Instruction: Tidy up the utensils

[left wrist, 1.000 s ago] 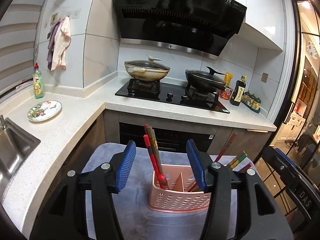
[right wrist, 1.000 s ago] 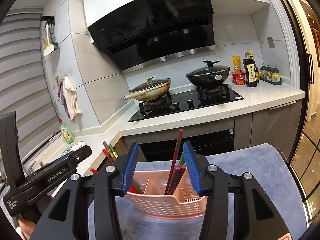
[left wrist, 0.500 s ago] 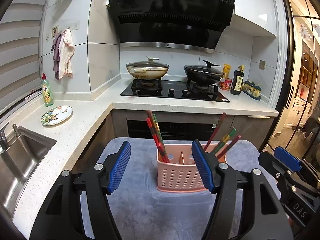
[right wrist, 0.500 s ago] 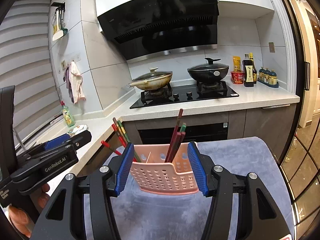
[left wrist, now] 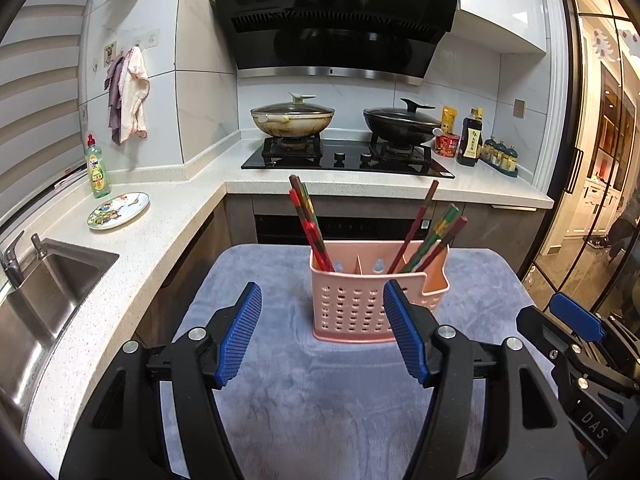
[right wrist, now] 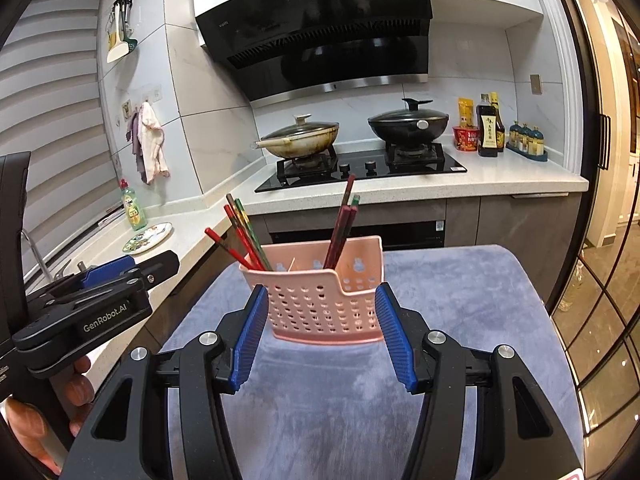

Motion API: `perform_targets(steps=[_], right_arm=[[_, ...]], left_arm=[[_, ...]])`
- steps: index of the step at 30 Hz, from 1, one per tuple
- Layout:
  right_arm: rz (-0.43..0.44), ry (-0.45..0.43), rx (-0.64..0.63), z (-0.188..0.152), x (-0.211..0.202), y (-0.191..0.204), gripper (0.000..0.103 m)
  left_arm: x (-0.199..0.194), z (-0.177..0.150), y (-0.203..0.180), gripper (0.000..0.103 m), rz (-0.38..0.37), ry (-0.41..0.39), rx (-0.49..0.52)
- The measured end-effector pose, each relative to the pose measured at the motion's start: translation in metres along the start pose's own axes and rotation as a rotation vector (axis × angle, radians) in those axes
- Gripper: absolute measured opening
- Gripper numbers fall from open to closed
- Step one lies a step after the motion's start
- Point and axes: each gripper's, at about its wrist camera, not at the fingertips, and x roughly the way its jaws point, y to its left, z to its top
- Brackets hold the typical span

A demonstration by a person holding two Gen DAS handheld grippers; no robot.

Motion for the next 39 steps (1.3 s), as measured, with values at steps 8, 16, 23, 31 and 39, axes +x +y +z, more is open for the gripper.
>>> perform_targets(steps=[8, 16, 23, 31, 39], right_arm=[[-0.056, 0.038, -0.002, -0.025, -0.003, -0.010, 0.054], [-0.105, 0.085, -0.011, -0.047, -0.005, -0.015, 0.054], [-0.145, 0.112, -0.024, -0.064, -0.008, -0.016, 0.074], [-0.150, 0.155, 0.026, -0.062, -0.010, -0.021, 0.085], [-0.173, 0.202, 0.006, -0.065, 0.004, -0.011, 0.095]], left_arm=[[-0.004, -0.023, 0.001, 0.068, 0.000, 0.036, -0.005], [-0.006, -0.049, 0.001, 0.068, 0.016, 0.070, -0.003], [-0.001, -0.067, 0.007, 0.073, 0.037, 0.107, -0.021], [0.000, -0.069, 0.016, 0.085, 0.056, 0.152, -0.054], [0.007, -0.072, 0.022, 0.093, 0.117, 0.188, -0.029]])
